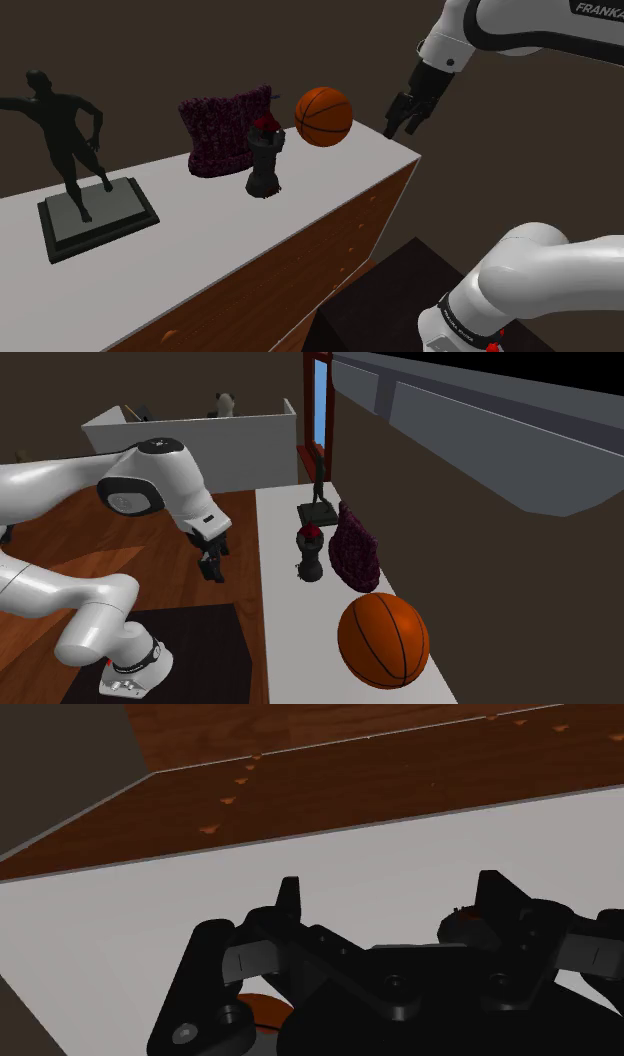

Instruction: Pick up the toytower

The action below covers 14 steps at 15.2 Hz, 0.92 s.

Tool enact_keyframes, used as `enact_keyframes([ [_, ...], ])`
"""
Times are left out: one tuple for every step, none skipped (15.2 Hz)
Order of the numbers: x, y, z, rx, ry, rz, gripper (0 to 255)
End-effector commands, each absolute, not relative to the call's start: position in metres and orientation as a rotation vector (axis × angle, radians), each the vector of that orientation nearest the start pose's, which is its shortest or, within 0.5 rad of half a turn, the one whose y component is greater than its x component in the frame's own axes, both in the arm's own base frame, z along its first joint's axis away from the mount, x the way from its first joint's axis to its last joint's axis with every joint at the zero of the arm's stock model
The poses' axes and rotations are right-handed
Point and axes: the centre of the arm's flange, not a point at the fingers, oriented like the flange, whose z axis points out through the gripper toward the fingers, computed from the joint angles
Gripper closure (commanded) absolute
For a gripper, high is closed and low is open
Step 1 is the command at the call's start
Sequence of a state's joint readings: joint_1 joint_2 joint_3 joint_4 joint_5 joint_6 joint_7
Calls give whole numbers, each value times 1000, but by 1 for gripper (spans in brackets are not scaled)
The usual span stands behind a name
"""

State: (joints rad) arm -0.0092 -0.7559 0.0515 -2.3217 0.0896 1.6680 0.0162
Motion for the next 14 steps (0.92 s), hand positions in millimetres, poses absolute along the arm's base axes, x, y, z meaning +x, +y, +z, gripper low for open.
enact_keyframes([
  [325,28,606,-3081,-15,-155,0],
  [329,41,608,-3080,70,-145,0],
  [333,53,610,-3076,154,-136,0],
  [338,66,612,-3070,239,-126,0],
  [344,78,614,-3061,323,-116,0],
  [351,90,615,-3051,407,-106,0],
  [358,101,617,-3038,490,-97,0],
  [366,112,619,-3022,574,-87,0],
  [374,123,621,-3005,656,-77,0],
  [383,133,623,-2985,738,-67,0],
  [393,142,625,-2963,820,-56,0],
  [403,151,626,-2939,901,-46,0],
  [413,159,628,-2913,981,-36,0],
  [424,167,630,-2884,1060,-26,0],
])
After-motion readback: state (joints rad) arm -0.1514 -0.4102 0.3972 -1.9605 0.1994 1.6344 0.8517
